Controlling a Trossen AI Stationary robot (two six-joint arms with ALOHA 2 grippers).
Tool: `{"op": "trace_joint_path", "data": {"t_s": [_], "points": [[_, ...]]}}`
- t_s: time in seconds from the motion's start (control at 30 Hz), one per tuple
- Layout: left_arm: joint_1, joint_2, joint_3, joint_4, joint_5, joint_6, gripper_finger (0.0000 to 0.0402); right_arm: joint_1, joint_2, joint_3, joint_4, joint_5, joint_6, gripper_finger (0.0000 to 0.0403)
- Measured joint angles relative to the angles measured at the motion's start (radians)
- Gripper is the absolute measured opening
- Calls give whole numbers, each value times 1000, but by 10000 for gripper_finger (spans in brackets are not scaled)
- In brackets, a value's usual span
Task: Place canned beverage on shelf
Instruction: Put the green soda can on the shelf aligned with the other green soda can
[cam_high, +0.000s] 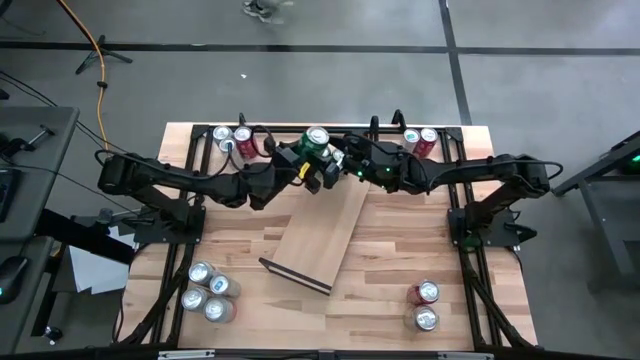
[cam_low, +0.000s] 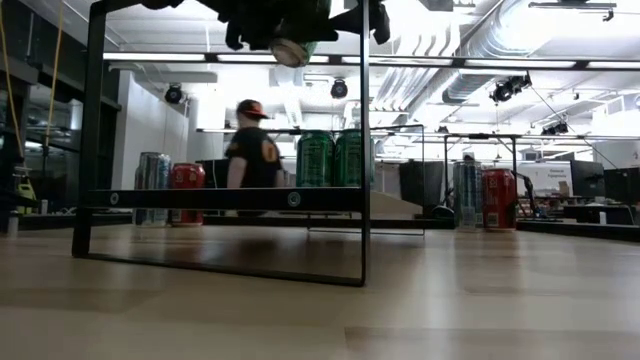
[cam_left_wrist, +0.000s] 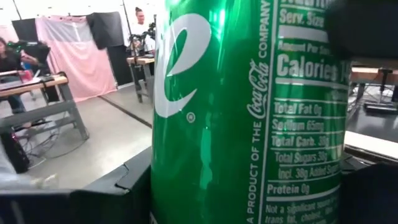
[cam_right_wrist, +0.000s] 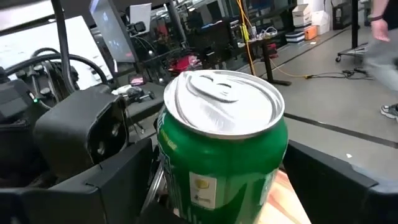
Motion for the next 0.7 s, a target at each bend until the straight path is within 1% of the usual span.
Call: {"op": "trace_joint_path", "data": {"t_s": [0.1,0.2,0.27,0.37,0.4,0.47,0.57,0.7], "points": [[0,-6,0,-2,16,55,237,0,0,0,5,1,29,338],[2,-8,0,6,69,89,237,-5,-3,0,10,-23,70,338],[2,-8,0,2,131,101,237,-8,-2,0,6,-43,81,338],[-2,-6,0,-2,275,94,237,-9,-1,0,13,-68,84,338],[-3,-6,0,-3,284,96,237,-10,-1,0,14,-75,85,338],[-3,-6,-1,-4,255,102,237,-11,-1,0,11,-74,94,337],[-1,-6,-1,-2,159,119,237,-13,-1,0,8,-63,94,333],[1,-6,-1,-1,121,151,237,-13,-1,0,4,-57,96,324]]}}
